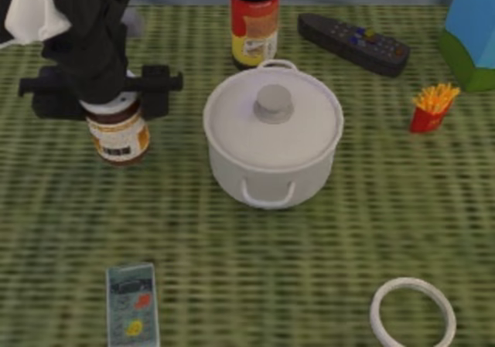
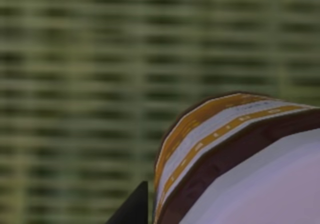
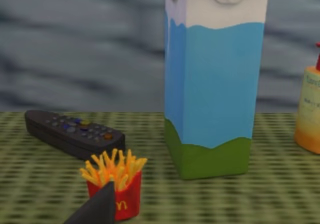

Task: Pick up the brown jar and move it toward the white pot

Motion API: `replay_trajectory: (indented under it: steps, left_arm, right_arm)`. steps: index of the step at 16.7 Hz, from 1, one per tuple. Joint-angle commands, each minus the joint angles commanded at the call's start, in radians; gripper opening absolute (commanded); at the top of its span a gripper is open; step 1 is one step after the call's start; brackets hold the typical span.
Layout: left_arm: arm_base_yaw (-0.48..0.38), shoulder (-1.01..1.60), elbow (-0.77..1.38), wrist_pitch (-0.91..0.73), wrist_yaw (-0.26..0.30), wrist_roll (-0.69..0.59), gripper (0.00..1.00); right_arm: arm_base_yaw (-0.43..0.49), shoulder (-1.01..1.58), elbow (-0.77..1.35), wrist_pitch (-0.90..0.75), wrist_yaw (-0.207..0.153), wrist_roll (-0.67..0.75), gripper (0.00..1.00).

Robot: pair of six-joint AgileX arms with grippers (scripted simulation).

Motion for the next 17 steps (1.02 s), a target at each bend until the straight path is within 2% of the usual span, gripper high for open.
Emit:
replay_trajectory:
  steps: [6,11,17]
  left_arm:
    - [0.004,0.069,-0.074,0.154,0.002,0.008,0.00]
    - [0.005,0.079,-0.082,0.169,0.002,0.009,0.00]
    - [0.005,0.079,-0.082,0.169,0.002,0.009,0.45]
  right_arm:
    - [0.000,0.000,0.000,0.000,0.000,0.000,1.00]
    - [0.000,0.000,0.000,0.000,0.000,0.000,1.00]
    - [0.000,0.000,0.000,0.000,0.000,0.000,1.00]
